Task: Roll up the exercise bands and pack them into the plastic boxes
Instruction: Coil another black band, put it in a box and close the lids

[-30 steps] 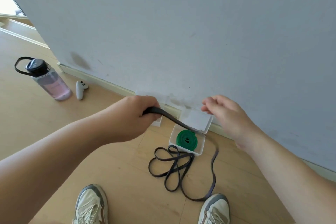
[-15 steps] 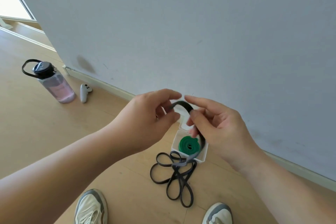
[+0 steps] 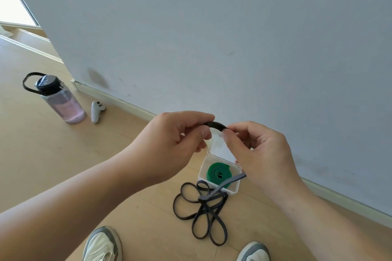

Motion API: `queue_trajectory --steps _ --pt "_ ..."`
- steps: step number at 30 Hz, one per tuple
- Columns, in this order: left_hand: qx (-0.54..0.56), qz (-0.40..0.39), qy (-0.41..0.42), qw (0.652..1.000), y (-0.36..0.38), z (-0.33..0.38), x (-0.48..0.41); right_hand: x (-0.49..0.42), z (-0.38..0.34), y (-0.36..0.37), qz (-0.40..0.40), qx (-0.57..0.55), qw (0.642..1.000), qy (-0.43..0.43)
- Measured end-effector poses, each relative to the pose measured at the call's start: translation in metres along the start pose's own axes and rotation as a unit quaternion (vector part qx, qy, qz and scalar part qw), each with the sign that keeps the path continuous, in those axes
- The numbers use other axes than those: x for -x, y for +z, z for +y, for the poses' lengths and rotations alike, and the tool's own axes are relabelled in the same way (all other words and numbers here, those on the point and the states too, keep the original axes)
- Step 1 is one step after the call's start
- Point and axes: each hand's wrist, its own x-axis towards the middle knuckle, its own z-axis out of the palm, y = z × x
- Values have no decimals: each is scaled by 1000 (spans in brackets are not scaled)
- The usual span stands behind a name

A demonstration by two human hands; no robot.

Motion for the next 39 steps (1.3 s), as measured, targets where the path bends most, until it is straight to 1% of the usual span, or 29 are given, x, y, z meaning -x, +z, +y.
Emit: queue_trajectory --steps 4,6,9,14,19,23,27,33,37,39 --pt "-47 -42 12 998 1 -3 0 -1 0 -2 1 2 1000 7" --pt "-66 -47 18 997 1 -5 -1 0 0 -2 -7 9 1000 6" --pt "-67 -40 15 997 -1 -5 -2 2 -2 -2 -18 31 999 -4" --pt "-80 -67 21 994 0 -3 -2 3 -2 -2 -19 35 999 -5" --pt "-67 -28 -8 997 -1 -4 -4 6 -2 -1 -42 6 999 -10" --pt "-66 -21 -19 997 -3 -4 -6 6 -1 1 -61 -26 998 12" --pt "-84 -25 -2 996 -2 -6 -6 5 -3 1 -83 -49 995 23" --pt "-88 -2 16 996 -1 0 -6 5 -4 0 -82 -76 993 29" --pt "-92 25 28 995 -1 5 -4 4 -5 -1 -79 -143 984 71" --pt "-91 33 30 995 0 6 -4 4 -6 -1 -86 -143 983 80"
